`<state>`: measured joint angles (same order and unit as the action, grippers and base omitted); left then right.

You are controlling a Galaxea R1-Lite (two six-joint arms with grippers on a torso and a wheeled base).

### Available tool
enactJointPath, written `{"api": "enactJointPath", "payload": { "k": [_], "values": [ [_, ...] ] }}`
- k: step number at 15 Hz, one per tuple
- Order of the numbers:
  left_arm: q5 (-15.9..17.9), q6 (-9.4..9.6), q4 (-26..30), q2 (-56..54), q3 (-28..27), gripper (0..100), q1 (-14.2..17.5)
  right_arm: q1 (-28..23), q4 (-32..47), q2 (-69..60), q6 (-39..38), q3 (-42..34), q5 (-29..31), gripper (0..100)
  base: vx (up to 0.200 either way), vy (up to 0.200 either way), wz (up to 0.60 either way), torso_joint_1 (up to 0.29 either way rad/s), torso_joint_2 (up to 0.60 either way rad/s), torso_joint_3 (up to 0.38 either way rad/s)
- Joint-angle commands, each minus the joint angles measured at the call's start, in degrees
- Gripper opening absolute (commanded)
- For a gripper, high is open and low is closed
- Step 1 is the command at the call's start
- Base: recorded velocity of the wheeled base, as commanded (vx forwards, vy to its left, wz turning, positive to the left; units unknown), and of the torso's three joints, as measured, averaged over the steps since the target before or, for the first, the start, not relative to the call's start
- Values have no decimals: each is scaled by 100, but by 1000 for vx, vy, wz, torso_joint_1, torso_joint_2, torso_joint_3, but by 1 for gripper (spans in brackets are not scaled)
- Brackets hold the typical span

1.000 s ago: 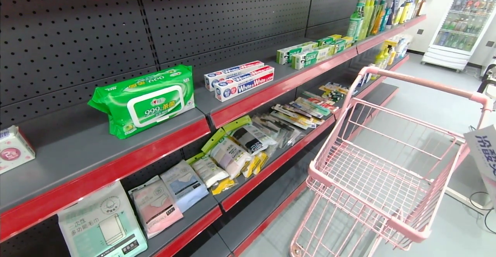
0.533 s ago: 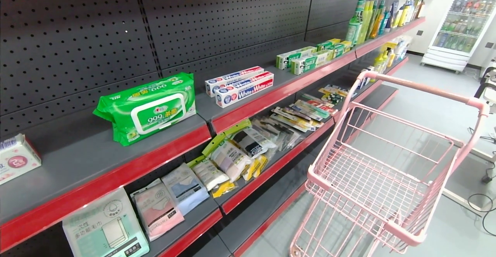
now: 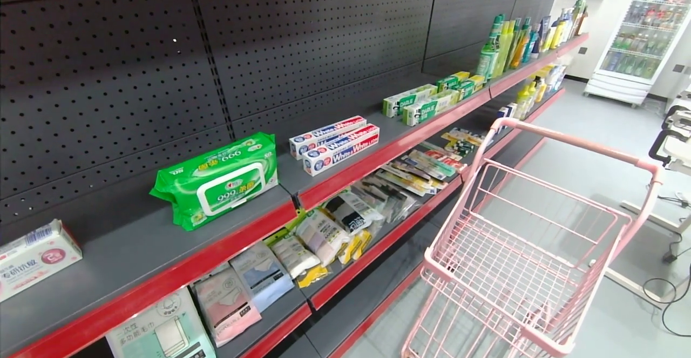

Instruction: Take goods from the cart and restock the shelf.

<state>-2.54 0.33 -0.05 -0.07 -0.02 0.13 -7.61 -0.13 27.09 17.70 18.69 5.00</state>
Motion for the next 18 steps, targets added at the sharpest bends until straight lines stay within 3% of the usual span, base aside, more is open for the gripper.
{"api": "enactJointPath", "payload": {
  "k": [1,18],
  "values": [
    [-1,-7,-4,7,2,100,4,5,-4,51,14,-6,-8,0,0,0,0,178,-383,-198],
    [-1,2,-4,7,2,100,4,49,-4,174,84,74,-52,0,0,0,0,159,-334,-175]
  ]
}}
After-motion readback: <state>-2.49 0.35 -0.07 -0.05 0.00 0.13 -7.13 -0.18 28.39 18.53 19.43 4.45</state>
